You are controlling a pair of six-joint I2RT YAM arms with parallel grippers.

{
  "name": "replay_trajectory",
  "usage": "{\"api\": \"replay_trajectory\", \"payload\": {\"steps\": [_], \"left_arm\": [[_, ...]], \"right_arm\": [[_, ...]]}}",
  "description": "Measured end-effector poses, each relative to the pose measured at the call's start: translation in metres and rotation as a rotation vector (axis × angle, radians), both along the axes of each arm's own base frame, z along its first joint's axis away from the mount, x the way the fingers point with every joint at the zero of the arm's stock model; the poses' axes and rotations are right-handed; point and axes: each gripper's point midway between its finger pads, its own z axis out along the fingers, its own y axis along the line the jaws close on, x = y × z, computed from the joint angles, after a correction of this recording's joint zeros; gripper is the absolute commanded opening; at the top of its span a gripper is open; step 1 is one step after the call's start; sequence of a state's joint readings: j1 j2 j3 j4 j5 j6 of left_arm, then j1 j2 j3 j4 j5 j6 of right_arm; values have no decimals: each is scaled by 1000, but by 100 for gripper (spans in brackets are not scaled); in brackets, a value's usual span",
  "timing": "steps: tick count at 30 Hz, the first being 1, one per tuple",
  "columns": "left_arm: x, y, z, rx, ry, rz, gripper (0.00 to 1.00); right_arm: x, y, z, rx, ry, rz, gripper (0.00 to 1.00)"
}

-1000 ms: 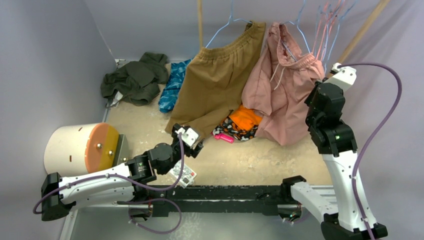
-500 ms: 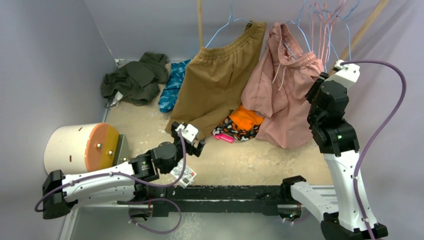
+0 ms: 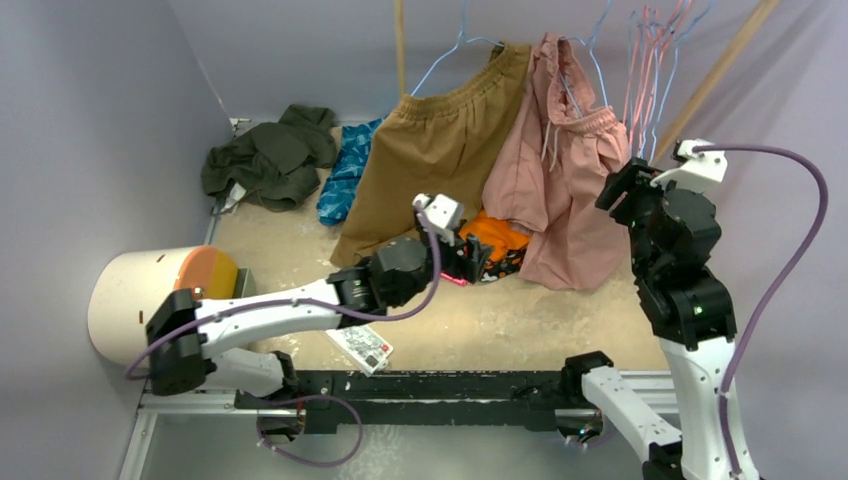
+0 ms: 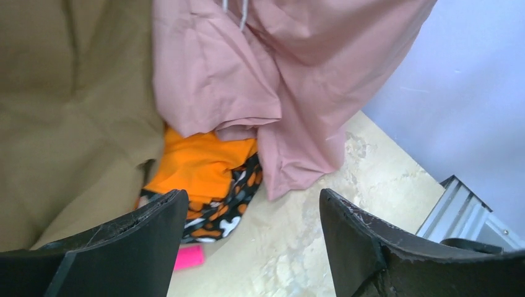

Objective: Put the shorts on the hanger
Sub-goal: Adjust the hanger on the clothesline.

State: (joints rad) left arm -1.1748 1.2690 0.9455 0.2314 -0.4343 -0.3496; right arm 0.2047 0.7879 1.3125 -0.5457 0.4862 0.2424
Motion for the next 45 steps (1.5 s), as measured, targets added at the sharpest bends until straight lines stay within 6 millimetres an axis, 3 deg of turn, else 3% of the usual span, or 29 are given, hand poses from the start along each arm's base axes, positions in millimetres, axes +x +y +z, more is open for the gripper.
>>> {"api": "replay_trajectory", "payload": {"steps": [6, 14, 19, 25, 30, 34, 36, 38, 40, 45], "left_arm": [[16, -62, -17, 10, 63, -12, 72], [57, -115, -44, 58, 96, 91, 75], [96, -129, -59, 62, 125, 182, 75], [134, -139, -59, 43, 138, 261, 75], [155, -141, -66, 43, 143, 308, 73], [171, -143, -84, 55, 148, 324, 69], [178, -146, -91, 51, 142, 311, 64], [182, -151, -94, 34, 121, 280, 49], [188, -155, -92, 17, 98, 256, 35], [195, -172, -83, -57, 38, 178, 16]], "right_arm": [[-10, 9, 0, 23, -11, 63, 68], [-20, 24, -33, 56, 45, 145, 69], [-29, 28, -28, 70, 14, 179, 69], [-37, 29, -28, 79, -6, 194, 68], [-41, 31, -32, 91, -10, 209, 68], [-45, 31, -30, 106, -24, 208, 68], [-46, 32, -30, 112, -26, 210, 67], [-48, 32, -31, 115, -24, 213, 67], [-50, 32, -32, 116, -19, 216, 67], [-60, 32, -33, 120, -25, 224, 67]]}}
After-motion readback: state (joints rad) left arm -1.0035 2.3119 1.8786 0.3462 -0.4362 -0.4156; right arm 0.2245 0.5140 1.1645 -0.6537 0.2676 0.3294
